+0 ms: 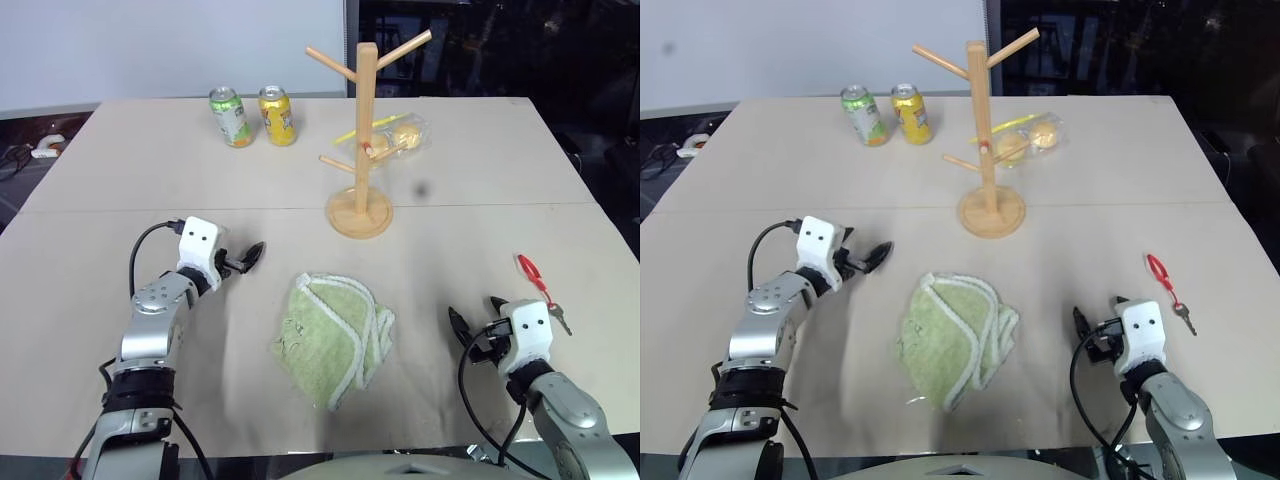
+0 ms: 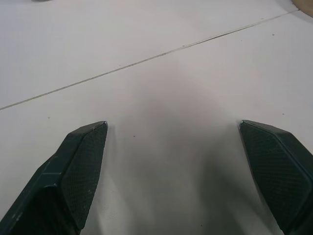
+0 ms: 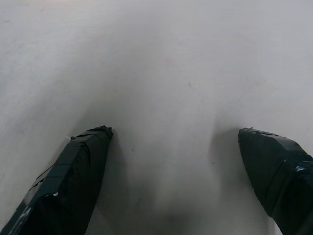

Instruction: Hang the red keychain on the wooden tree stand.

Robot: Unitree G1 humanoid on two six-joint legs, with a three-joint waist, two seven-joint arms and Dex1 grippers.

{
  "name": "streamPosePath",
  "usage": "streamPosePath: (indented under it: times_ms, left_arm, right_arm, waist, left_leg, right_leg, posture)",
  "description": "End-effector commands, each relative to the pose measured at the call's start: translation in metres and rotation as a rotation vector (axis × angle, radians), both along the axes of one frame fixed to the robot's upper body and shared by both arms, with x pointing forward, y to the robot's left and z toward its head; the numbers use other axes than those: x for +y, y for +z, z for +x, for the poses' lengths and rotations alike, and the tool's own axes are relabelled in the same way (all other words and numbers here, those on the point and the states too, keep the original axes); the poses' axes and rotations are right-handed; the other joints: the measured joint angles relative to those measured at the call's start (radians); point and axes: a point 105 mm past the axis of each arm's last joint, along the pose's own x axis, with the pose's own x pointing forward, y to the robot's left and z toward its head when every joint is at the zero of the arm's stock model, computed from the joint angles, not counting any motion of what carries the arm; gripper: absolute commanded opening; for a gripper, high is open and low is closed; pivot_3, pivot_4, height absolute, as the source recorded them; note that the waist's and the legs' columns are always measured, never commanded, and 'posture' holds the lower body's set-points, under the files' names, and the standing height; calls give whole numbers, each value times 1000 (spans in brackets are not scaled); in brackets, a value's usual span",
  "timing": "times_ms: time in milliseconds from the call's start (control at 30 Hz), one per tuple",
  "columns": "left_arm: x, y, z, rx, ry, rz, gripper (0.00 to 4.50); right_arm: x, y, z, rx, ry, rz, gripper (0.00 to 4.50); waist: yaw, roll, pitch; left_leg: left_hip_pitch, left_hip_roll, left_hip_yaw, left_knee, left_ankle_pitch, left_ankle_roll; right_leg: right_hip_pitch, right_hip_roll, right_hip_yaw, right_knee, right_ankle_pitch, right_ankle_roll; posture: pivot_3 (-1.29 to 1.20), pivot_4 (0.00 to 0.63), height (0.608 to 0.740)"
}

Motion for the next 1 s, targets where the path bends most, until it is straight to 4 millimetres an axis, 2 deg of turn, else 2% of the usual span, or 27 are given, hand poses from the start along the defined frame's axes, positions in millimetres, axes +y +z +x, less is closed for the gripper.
streamPosePath:
  times_ms: [33,333,533,733,900,1000]
  left_arm:
    - [3,-26,-10,120,-4,1,4500]
    - [-11,12,-2,134,-200,-67,4500]
    - [-24,30,-6,182,-382,-26,4500]
    - [-40,40,-21,279,-577,-40,4500]
    - [-63,56,-45,416,-755,-154,4500]
    - [-75,57,-63,492,-857,-159,4500]
  right_arm:
    - [-7,3,2,-22,-7,-16,4452]
    - [-12,26,10,-67,125,-41,4452]
    - [-9,38,5,-54,293,-30,4452]
    - [-3,45,-4,-26,444,-13,4452]
    - [15,48,-23,22,585,37,4452]
    - [24,47,-35,51,651,50,4452]
  waist:
    - [0,0,0]
    - [3,-2,2]
    - [2,-4,4]
    - [1,-6,6]
    - [2,-7,7]
    - [2,-7,8]
  left_leg:
    - [0,0,0,0,0,0]
    - [-1,0,-1,2,0,0]
    - [-3,0,-2,2,0,0]
    - [-3,0,-1,2,0,0]
    - [-3,1,-2,3,0,0]
    - [-4,1,-2,4,0,0]
  right_leg:
    - [0,0,0,0,0,0]
    - [0,2,-1,0,0,0]
    - [0,6,-1,0,0,0]
    - [-1,7,0,0,0,-1]
    - [-1,7,0,1,0,-1]
    - [0,7,0,1,0,0]
  posture:
    - [0,150,740]
    - [0,150,740]
    - [0,150,740]
    - [0,150,740]
    - [0,150,740]
    - [0,150,740]
